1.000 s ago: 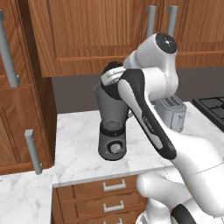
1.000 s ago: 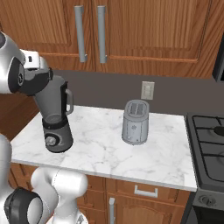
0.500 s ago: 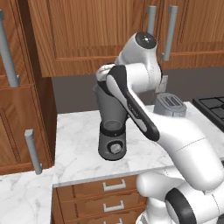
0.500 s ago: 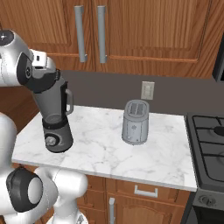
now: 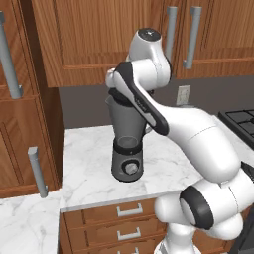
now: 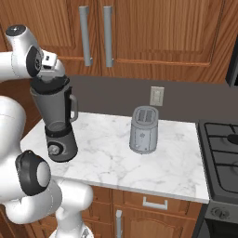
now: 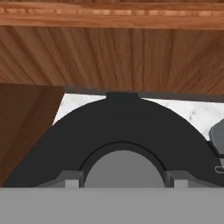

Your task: Close the lid blender by securely placing the lid on top.

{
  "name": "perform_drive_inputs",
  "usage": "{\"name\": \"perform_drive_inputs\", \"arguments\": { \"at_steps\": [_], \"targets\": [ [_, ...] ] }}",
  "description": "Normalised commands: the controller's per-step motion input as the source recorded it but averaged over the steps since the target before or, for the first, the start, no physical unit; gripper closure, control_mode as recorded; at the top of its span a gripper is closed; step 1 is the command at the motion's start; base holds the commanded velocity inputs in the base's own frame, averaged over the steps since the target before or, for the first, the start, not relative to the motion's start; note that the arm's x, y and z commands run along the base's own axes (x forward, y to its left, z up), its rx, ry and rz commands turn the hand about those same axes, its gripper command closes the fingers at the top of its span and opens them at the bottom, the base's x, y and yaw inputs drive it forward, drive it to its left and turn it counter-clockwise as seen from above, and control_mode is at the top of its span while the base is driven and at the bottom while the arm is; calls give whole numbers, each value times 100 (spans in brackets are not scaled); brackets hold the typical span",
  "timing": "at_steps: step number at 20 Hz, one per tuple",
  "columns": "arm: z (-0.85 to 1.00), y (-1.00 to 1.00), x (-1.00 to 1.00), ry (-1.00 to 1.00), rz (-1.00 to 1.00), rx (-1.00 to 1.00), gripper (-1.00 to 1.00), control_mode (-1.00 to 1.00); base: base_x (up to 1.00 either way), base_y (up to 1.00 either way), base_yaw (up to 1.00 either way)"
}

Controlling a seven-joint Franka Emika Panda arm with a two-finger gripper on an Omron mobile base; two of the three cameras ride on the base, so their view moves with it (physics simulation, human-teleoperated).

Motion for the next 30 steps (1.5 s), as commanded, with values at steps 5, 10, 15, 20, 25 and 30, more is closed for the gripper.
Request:
{"name": "perform_drive_inputs", "arguments": {
  "at_steps": [5, 10, 15, 20, 25, 30],
  "targets": [
    [-4, 0, 4, 2, -4, 0, 100, -100, 0, 0, 0],
    [-11, 5, 1, 0, -2, 0, 100, -100, 0, 0, 0],
    [-24, 4, 0, -1, 0, -1, 100, -100, 0, 0, 0],
    [-25, 0, 0, -2, 0, 0, 100, -100, 0, 0, 0],
    [-16, 0, 0, 0, 0, 0, 100, -100, 0, 0, 0],
    [-17, 4, 0, 0, 0, 0, 100, -100, 0, 0, 0]
  ]
}}
